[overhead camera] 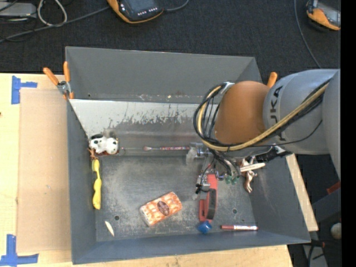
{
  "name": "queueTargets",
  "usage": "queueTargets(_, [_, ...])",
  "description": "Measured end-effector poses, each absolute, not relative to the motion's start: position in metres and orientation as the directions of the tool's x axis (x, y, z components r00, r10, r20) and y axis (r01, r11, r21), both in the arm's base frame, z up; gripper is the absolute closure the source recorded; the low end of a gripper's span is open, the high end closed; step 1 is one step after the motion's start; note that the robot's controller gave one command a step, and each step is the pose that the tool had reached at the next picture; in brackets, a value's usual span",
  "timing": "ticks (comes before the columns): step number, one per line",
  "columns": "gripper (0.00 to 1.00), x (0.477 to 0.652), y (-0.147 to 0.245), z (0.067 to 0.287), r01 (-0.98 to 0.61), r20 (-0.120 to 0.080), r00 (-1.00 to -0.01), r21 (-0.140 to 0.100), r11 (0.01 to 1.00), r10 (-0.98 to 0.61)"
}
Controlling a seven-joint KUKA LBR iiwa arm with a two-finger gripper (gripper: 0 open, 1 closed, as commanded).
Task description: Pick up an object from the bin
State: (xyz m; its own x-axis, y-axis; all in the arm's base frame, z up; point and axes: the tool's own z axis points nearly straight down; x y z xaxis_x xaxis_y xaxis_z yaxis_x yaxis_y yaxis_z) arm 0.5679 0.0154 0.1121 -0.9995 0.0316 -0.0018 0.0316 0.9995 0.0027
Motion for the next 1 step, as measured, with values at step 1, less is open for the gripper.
queueTargets(1, [0.00, 0.5139, 0.0108, 0.0948, -0.005, -0.002, -1.000, 0.003, 1.000, -0.005])
